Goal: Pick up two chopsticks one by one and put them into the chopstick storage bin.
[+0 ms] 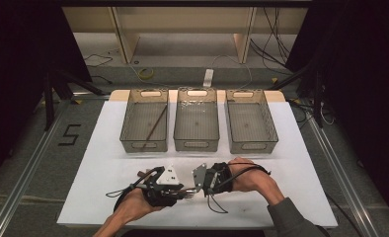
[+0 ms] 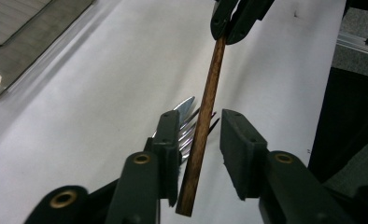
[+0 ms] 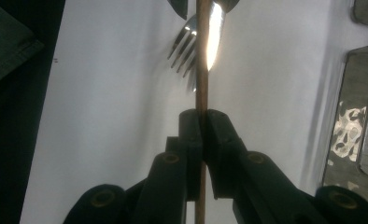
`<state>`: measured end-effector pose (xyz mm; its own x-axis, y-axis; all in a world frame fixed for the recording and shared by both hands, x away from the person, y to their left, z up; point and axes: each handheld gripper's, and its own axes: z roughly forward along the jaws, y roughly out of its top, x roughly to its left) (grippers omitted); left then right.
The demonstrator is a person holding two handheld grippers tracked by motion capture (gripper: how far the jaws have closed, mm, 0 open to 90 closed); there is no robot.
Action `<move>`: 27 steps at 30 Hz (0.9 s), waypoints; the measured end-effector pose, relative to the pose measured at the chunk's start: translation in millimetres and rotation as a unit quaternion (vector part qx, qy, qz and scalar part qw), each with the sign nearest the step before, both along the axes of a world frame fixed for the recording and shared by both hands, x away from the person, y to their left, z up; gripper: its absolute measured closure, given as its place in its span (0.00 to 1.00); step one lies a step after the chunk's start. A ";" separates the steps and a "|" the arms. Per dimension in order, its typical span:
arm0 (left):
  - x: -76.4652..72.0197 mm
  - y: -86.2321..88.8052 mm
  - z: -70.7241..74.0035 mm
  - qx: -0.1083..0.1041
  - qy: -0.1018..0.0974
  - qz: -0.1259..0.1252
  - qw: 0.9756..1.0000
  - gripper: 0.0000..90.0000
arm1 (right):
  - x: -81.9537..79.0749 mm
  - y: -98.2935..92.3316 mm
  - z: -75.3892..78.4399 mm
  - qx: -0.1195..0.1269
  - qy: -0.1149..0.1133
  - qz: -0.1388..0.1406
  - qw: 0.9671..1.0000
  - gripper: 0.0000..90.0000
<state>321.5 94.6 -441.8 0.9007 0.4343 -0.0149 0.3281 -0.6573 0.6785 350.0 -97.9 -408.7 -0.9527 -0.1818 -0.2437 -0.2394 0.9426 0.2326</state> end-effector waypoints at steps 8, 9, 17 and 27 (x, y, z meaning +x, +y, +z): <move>-0.6 -1.1 0.2 0.007 0.002 -0.012 1.000 0.85 | -2.6 1.9 -0.8 0.000 0.000 0.008 1.000 0.95; -0.9 -1.6 -0.4 0.008 0.001 -0.013 1.000 0.85 | -2.4 2.1 -0.5 -0.003 0.001 0.010 1.000 0.95; -5.6 -2.8 0.8 0.002 -0.013 -0.040 0.999 0.92 | -2.8 -0.9 0.6 -0.001 0.001 0.013 1.000 0.93; 0.7 11.3 8.3 -0.015 -0.036 0.011 0.999 0.93 | 5.2 -19.2 19.1 0.096 -0.031 -0.056 0.993 0.65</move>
<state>322.2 105.9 -433.5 0.8899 0.4547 0.0365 0.2920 -0.6292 0.7203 355.2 -117.1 -389.6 -0.9462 -0.0205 -0.3229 -0.1559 0.9035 0.3992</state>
